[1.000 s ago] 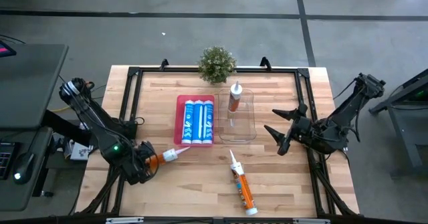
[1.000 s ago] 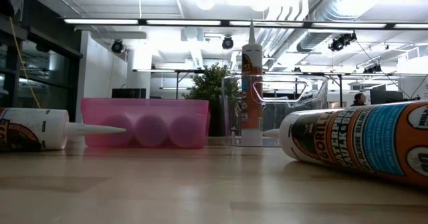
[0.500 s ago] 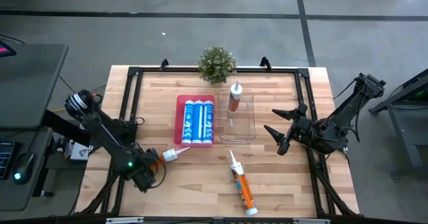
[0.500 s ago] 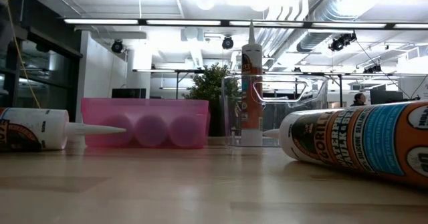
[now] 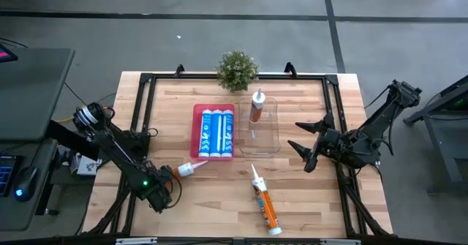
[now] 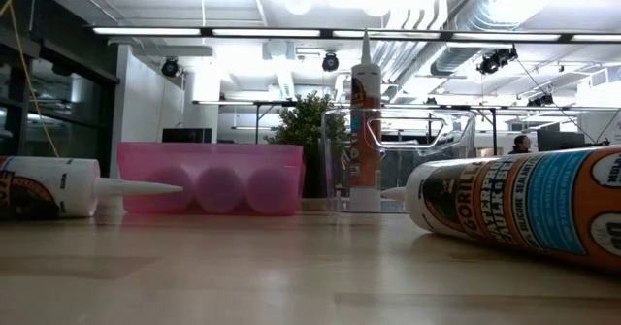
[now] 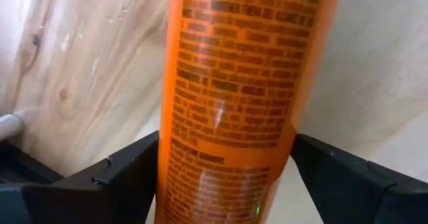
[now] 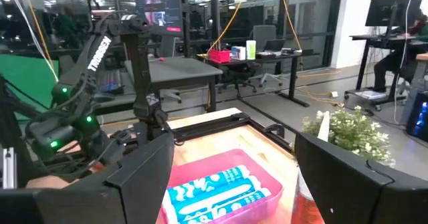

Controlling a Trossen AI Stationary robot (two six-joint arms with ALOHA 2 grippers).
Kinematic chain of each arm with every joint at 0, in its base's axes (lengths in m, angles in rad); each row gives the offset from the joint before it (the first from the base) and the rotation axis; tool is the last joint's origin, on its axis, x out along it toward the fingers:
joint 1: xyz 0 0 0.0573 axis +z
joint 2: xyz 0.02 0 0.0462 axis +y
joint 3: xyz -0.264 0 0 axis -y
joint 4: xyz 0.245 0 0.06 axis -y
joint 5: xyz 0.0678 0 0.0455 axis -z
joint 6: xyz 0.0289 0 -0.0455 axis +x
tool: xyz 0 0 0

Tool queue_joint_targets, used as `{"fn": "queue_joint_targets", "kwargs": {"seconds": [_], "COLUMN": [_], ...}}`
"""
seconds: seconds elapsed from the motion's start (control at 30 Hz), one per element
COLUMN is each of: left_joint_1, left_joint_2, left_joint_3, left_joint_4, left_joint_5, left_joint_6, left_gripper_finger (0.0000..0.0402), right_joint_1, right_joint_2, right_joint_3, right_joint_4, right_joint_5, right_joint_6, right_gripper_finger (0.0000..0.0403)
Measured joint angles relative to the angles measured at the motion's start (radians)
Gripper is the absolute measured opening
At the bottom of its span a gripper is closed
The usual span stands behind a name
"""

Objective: Pick & place silicon tubes, Sealant and Lysol wipes
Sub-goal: Put the left orange sealant into the transparent bin

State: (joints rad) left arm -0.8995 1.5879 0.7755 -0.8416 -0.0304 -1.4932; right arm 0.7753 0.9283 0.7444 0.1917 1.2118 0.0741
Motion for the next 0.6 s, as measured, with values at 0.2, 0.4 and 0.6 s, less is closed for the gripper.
{"fn": "queue_joint_targets", "kwargs": {"seconds": [0.2, 0.4, 0.6], "left_joint_1": [-0.013, -0.012, -0.012], "left_joint_2": [0.0, 0.0, 0.0], "left_joint_3": [-0.029, -0.033, -0.033], "left_joint_4": [0.044, 0.076, 0.09], "left_joint_5": [-0.014, -0.016, -0.007], "left_joint_6": [-0.005, -0.005, -0.001], "left_gripper_finger": [0.0307, 0.0235, 0.0198], "right_joint_1": [0.0, 0.0, 0.0], "right_joint_2": [0.0, 0.0, 0.0], "right_joint_3": [0.0, 0.0, 0.0], "right_joint_4": [0.0, 0.001, 0.001], "right_joint_5": [-0.015, -0.015, -0.015], "right_joint_6": [0.015, 0.013, 0.012], "right_gripper_finger": [0.0307, 0.0307, 0.0307]}}
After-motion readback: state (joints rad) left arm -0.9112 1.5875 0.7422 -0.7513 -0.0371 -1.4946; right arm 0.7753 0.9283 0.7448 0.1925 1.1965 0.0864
